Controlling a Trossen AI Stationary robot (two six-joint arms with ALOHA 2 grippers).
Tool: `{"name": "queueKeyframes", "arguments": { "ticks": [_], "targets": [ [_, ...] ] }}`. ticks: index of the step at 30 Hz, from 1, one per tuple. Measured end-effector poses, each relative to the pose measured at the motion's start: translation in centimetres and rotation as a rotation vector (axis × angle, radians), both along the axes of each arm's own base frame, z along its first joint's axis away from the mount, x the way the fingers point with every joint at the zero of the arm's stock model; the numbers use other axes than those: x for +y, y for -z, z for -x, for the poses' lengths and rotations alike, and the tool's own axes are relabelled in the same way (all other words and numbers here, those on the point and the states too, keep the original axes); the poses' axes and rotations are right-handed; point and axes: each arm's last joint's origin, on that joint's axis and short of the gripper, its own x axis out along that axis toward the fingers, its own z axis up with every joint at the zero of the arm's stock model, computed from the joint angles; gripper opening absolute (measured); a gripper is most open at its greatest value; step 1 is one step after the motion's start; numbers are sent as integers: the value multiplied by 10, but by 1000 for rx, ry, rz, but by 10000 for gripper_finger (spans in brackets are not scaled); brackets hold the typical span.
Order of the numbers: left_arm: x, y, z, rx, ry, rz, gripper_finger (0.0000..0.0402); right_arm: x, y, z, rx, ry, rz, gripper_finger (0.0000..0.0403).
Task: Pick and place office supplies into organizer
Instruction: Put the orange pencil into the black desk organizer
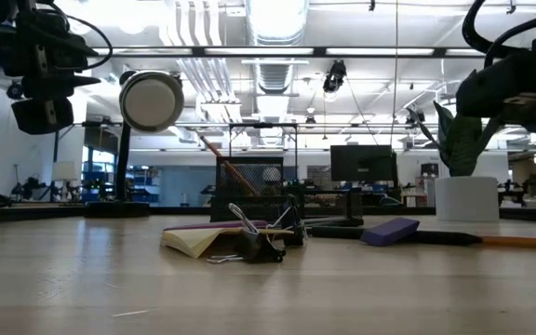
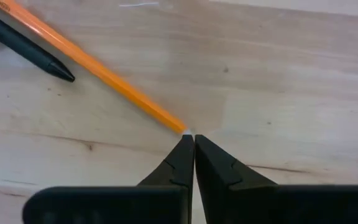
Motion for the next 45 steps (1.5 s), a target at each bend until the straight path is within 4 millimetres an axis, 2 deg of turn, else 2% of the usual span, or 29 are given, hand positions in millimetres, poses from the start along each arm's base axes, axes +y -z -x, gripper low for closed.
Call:
{"name": "queueKeyframes", "arguments": {
  "ticks": [21, 29, 37, 45],
  "targets": [
    [0, 0, 0, -4, 0, 1, 122, 1, 18, -2, -5, -5, 3, 8],
    [0, -13, -8, -136, 10, -2, 122, -1, 20, 1, 4, -7, 35, 8],
    [-3, -7, -32, -87, 115, 6, 122, -4, 25, 4, 11, -8, 74, 8],
    [-4, -6, -72, -28, 199, -176, 122, -2, 19, 3, -6, -42, 75, 8]
  ]
}}
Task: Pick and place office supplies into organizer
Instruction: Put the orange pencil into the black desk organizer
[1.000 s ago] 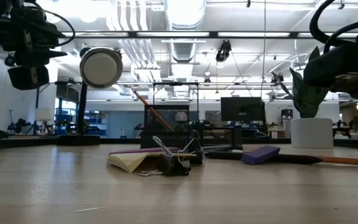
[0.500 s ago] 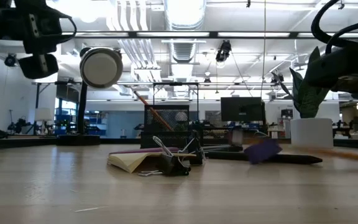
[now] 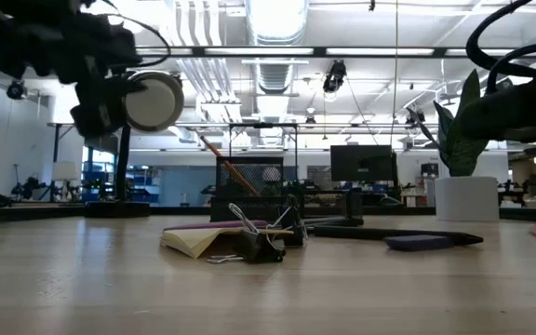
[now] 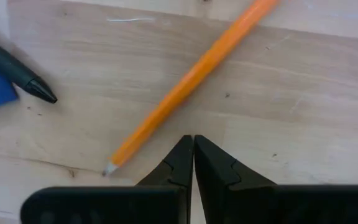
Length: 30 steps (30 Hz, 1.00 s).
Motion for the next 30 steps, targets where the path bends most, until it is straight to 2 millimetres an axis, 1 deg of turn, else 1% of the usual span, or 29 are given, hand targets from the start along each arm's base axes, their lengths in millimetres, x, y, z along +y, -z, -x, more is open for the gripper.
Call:
{"name": "queueKeyframes", "arguments": {
  "ticks": [2, 6, 9, 12, 16, 20, 22, 25, 28, 30],
  "targets": [
    [0, -4, -10, 3, 16, -16, 122, -1, -4, 1, 25, -19, 29, 8],
    [-1, 0, -24, 52, 35, -30, 122, -8, -9, 12, 157, 21, 104, 8],
    [-2, -4, -32, 44, 45, -36, 122, -16, -13, 22, 251, 49, 175, 8],
    [-3, -2, -34, 60, 50, -35, 122, -25, -9, 22, 274, 55, 189, 8],
    [-3, -4, -33, 48, 50, -34, 122, -34, -4, 14, 203, 43, 215, 8],
    [-4, -7, -30, 33, 53, -34, 122, -48, -1, 1, 141, 25, 242, 8],
    [-4, -9, -29, 18, 53, -36, 122, -53, 0, -8, 85, -39, 248, 8],
    [-4, -10, -28, 16, 53, -36, 122, -56, 0, -27, -45, -195, 237, 8],
    [-4, -11, -27, 12, 52, -36, 122, -53, -2, -42, -171, -318, 226, 8],
    [-4, -11, -27, 4, 52, -36, 122, -51, -5, -46, -206, -343, 222, 8]
  ]
}}
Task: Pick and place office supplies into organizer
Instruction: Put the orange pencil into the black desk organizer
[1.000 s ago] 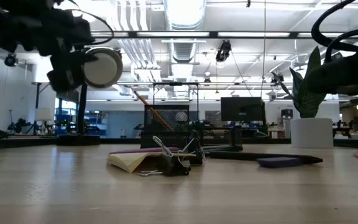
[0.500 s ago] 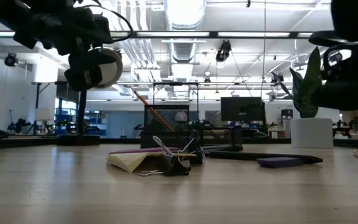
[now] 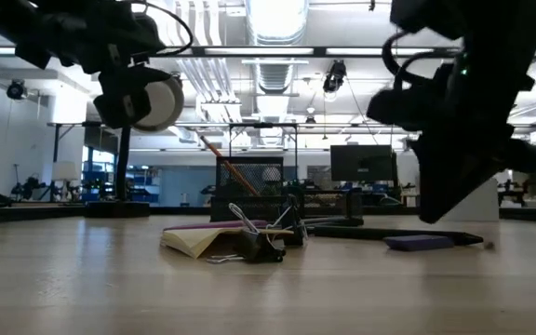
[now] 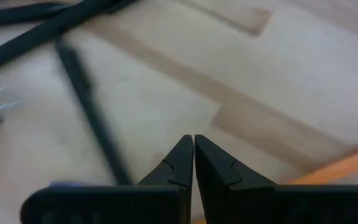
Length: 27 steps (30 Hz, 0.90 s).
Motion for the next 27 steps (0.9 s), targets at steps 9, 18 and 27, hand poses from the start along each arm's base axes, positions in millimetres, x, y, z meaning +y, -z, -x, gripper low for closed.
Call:
{"name": "queueKeyframes", "arguments": {
  "ticks": [9, 18, 27],
  "targets": [
    [0, -1, 1, -3, 0, -1, 122, 3, -11, 21, 152, 309, 12, 10],
    [0, 0, 1, -5, 5, -16, 122, -11, -7, 15, 194, 342, 13, 66],
    [-1, 2, 2, -3, 15, -12, 122, -25, -15, 41, 388, 557, 141, 100]
  ]
}}
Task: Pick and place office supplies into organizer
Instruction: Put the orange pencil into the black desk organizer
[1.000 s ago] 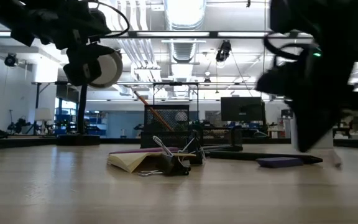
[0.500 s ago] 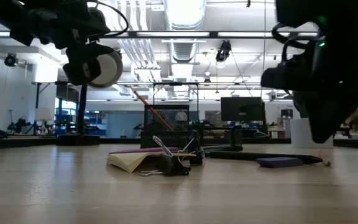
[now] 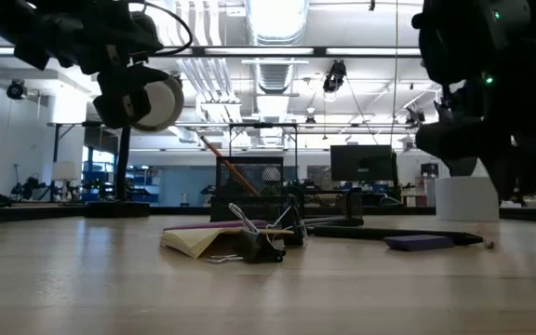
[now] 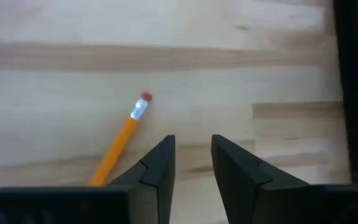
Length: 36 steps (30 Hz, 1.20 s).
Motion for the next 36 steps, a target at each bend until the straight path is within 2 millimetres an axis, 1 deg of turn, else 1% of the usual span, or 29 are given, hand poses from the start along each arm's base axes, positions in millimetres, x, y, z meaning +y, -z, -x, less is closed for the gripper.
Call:
{"name": "queueKeyframes", "arguments": {
  "ticks": [5, 8, 12, 15, 19, 21, 25, 27, 29, 31, 34, 36],
  "targets": [
    [0, 2, 1, 7, 0, 0, 122, -12, 11, -11, -15, -59, -64, 84],
    [0, 2, 1, 9, -1, 0, 122, -21, 16, -14, 15, -55, -67, 69],
    [0, 2, 1, 7, 2, 3, 122, -33, 23, -18, 66, -93, -83, 56],
    [0, 0, 2, 4, -3, 23, 122, -37, 27, -20, 89, -129, -97, 53],
    [0, -2, 5, -9, 0, 27, 122, -42, 31, -25, 78, -158, -115, 53],
    [0, -4, 6, -19, 0, 27, 122, -42, 32, -28, 63, -201, -121, 52],
    [0, -5, 7, -27, 0, 27, 122, -39, 26, -43, -23, -270, -134, 52],
    [0, -5, 7, -26, 0, 27, 122, -33, 22, -55, -91, -366, -149, 52],
    [0, -4, 6, -21, 0, 27, 122, -28, 15, -62, -107, -469, -154, 52],
    [0, -2, 5, -10, -1, 27, 122, -25, 7, -62, -87, -426, -119, 52],
    [0, -1, 4, -2, -1, 27, 122, -19, -5, -54, -32, -310, -22, 52],
    [0, 0, 4, 3, -1, 27, 122, -9, -14, -51, -34, -313, -32, 52]
  ]
}}
